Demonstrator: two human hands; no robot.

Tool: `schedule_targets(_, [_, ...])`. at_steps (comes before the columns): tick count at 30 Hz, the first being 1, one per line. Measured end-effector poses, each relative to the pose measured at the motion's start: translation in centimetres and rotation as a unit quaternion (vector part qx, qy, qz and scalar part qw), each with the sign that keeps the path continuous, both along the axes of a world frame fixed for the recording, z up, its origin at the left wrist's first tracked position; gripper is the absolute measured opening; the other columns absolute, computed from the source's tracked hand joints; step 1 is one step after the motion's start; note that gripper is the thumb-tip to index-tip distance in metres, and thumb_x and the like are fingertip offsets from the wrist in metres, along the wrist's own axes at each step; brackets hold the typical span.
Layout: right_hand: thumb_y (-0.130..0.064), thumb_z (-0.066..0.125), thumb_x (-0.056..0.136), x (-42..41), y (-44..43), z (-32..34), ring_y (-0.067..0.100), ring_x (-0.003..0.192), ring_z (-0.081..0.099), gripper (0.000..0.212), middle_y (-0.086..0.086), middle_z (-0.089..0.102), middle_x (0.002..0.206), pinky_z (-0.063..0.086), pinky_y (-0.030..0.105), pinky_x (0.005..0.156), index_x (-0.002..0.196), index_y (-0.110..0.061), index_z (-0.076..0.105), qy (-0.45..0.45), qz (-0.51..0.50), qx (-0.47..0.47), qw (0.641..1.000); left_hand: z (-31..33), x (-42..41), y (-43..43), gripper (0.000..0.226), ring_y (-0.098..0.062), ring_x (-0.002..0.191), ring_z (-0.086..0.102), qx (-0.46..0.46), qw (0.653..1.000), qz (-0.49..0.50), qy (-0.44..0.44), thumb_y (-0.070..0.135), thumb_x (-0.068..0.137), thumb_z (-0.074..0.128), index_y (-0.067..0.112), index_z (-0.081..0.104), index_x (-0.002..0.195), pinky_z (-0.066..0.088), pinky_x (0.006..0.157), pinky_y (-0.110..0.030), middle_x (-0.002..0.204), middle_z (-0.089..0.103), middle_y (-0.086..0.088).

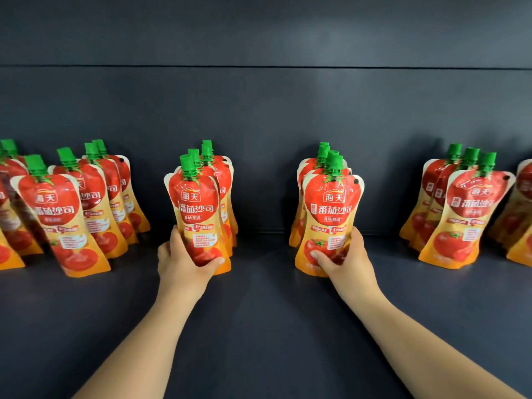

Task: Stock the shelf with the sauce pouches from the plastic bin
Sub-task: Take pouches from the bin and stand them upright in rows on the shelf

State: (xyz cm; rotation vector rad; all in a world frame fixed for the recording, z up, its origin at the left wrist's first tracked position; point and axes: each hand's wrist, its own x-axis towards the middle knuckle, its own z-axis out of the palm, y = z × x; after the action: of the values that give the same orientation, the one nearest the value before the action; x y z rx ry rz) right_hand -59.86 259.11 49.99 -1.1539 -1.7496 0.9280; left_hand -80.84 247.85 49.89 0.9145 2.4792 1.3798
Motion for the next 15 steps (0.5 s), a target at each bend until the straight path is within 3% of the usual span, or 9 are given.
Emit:
schedule_targets(8, [-0.036,0.071,0.077,0.2,0.0,-0.4,0.01,0.104,0.051,0.061,-0.002,0.055,0.123,0.042,0.025,0.085,0.127,-0.019,0.043,-0.03,-0.012,0.004,0.999,-0.1,0.3,-0.8,0.094,-0.032,0.137,0.024,-0.026,1.0,-0.002,-0.006,0.032,0.078,0.069,0.012,0.008,0.147,0.029,0.108,-0.047,0.15,0.019,-0.014])
schedule_targets(12, [-0.036,0.065,0.083,2.0,-1.7,-0.4,0.018,0.118,0.048,0.047,0.003,0.052,0.127,0.039,0.027,0.089,0.122,-0.015,0.049,-0.101,-0.011,0.027,0.994,0.2,2.5,-3.6,0.057,-0.027,0.128,0.04,-0.081,0.995,-0.031,0.04,0.032,0.089,0.054,0.012,0.036,0.139,0.037,0.099,-0.035,0.14,0.041,-0.011])
schedule_targets(15, [-0.034,0.056,0.089,5.1,-4.8,0.0,0.016,0.135,0.032,0.044,0.002,0.039,0.145,0.028,0.027,0.105,0.127,-0.013,0.05,-0.127,0.01,0.069,0.99,0.1,6.2,-7.0,0.045,-0.02,0.125,0.046,-0.056,0.996,-0.057,0.037,0.03,0.091,0.051,0.013,0.048,0.132,0.036,0.097,-0.028,0.135,0.051,-0.004])
